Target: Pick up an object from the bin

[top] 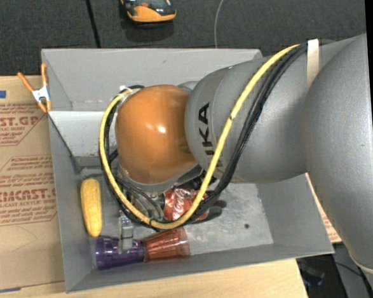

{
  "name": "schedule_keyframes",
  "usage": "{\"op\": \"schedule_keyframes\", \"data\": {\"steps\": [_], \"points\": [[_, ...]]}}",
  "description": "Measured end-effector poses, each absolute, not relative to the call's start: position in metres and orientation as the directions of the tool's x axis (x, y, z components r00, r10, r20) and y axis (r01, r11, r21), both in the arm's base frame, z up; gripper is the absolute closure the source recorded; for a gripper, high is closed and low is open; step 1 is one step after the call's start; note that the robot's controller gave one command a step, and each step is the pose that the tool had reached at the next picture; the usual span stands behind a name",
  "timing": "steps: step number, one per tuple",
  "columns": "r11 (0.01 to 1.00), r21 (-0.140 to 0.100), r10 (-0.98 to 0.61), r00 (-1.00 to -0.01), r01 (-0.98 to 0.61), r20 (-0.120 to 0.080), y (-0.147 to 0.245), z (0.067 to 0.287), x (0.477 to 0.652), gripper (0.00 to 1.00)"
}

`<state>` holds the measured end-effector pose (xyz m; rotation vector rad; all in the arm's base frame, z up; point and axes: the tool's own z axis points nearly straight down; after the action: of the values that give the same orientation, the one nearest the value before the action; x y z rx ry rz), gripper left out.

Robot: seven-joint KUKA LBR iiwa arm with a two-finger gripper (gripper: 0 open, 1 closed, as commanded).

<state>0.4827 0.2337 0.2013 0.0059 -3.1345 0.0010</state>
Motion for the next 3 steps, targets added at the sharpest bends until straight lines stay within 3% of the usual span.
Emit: {"op": "schedule_keyframes", "data": {"steps": [1,2,3], "points": [[1.000,0.001,-0.001,-1.000,-0.001,0.000,0.232,0.206,0.485,0.00],[0.998,0.003,-0.069,-0.998,-0.069,-0.007,0.212,0.167,0.491,0.00],[0.994,0.001,-0.107,-0.994,-0.107,-0.002,0.202,0.113,0.490,0.00]]}}
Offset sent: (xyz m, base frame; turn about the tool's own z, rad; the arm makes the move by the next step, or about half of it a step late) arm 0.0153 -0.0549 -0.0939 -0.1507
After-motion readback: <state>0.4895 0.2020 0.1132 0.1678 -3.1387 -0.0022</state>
